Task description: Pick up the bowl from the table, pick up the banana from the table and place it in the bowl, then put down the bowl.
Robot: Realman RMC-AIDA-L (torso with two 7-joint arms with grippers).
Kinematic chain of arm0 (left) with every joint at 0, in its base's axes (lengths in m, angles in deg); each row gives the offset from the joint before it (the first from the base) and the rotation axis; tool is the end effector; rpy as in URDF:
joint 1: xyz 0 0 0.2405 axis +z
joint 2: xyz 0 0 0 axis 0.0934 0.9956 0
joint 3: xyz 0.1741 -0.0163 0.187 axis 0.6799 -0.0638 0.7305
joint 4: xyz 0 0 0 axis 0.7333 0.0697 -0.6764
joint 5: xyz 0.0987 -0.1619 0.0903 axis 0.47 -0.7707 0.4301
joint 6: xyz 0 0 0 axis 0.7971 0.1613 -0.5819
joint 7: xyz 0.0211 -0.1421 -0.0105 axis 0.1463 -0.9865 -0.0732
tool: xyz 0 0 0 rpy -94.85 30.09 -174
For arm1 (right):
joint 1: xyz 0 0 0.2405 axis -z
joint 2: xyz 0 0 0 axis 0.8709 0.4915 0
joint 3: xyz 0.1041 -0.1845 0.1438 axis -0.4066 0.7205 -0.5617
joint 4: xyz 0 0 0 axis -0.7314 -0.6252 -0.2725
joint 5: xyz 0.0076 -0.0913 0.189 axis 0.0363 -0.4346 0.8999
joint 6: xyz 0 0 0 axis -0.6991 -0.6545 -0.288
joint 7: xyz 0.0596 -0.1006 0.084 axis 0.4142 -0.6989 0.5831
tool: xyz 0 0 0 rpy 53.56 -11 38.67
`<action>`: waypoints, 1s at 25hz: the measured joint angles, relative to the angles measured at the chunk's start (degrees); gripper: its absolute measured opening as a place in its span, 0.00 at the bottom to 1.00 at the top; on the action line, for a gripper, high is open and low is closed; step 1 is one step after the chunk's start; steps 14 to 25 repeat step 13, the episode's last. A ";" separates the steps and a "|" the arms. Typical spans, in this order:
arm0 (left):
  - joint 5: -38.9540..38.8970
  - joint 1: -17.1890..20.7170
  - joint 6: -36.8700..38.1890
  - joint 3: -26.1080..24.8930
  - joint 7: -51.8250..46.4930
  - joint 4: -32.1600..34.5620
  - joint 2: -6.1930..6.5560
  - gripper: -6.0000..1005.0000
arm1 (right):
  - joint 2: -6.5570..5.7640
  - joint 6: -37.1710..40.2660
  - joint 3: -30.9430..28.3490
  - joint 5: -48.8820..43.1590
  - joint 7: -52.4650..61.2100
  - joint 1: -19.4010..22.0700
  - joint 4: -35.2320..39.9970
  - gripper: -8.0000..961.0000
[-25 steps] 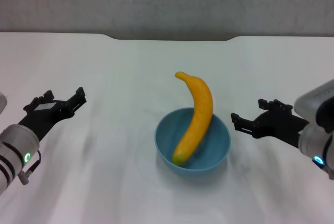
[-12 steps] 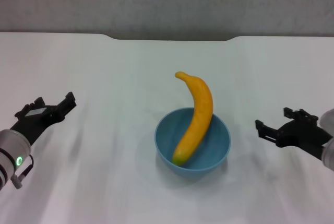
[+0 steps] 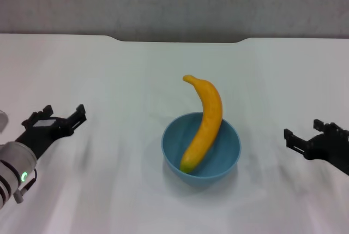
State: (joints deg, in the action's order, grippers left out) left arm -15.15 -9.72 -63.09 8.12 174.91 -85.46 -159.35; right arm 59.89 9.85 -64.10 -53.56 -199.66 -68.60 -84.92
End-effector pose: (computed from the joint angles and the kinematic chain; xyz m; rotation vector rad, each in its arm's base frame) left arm -0.3243 0.3489 -0.0312 -1.7495 -0.9563 -0.5706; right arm 0.3228 0.3311 -0.0205 -1.9972 0.7873 0.3622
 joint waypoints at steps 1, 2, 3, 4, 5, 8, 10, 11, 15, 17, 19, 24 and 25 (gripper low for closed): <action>0.96 -0.03 -0.56 0.05 0.80 0.45 -0.09 0.87 | -0.02 -2.22 0.02 4.72 -3.86 -0.12 2.15 0.91; 1.49 -0.09 -1.25 0.06 1.34 0.89 -0.15 0.87 | 0.02 -4.70 0.03 8.93 -8.03 -0.26 4.26 0.91; 1.78 -0.19 -2.63 0.13 2.21 1.78 -0.25 0.87 | 0.00 -8.27 -0.04 13.94 -12.37 -0.60 7.20 0.90; 1.88 -0.33 -4.24 0.22 2.94 2.83 -0.36 0.87 | -0.02 -11.51 -0.11 17.90 -15.58 -0.88 9.78 0.90; 1.82 -0.50 -6.18 0.27 3.57 4.08 -0.47 0.87 | -0.07 -15.14 -0.15 21.94 -18.65 -1.28 12.90 0.90; 1.57 -0.78 -9.67 0.30 4.14 6.62 -0.59 0.87 | -0.20 -24.48 0.01 30.83 -24.28 -2.94 21.43 0.89; 1.54 -0.83 -10.76 0.31 4.15 7.14 -0.60 0.87 | -0.21 -27.47 0.08 32.96 -25.18 -4.21 25.66 0.89; 1.61 -0.83 -11.21 0.31 4.16 7.16 -0.61 0.87 | -0.20 -27.99 0.06 33.15 -25.23 -4.74 26.93 0.89; 1.68 -0.76 -12.09 0.31 4.19 7.17 -0.61 0.87 | -0.05 -28.94 0.01 34.09 -25.47 -5.57 29.15 0.89; 1.68 -0.76 -12.09 0.31 4.19 7.17 -0.61 0.87 | -0.05 -28.94 0.01 34.09 -25.47 -5.57 29.15 0.89; 1.68 -0.76 -12.09 0.31 4.19 7.17 -0.61 0.87 | -0.05 -28.94 0.01 34.09 -25.47 -5.57 29.15 0.89; 1.68 -0.76 -12.09 0.31 4.19 7.17 -0.61 0.87 | -0.05 -28.94 0.01 34.09 -25.47 -5.57 29.15 0.89; 1.68 -0.76 -12.09 0.31 4.19 7.17 -0.61 0.87 | -0.05 -28.94 0.01 34.09 -25.47 -5.57 29.15 0.89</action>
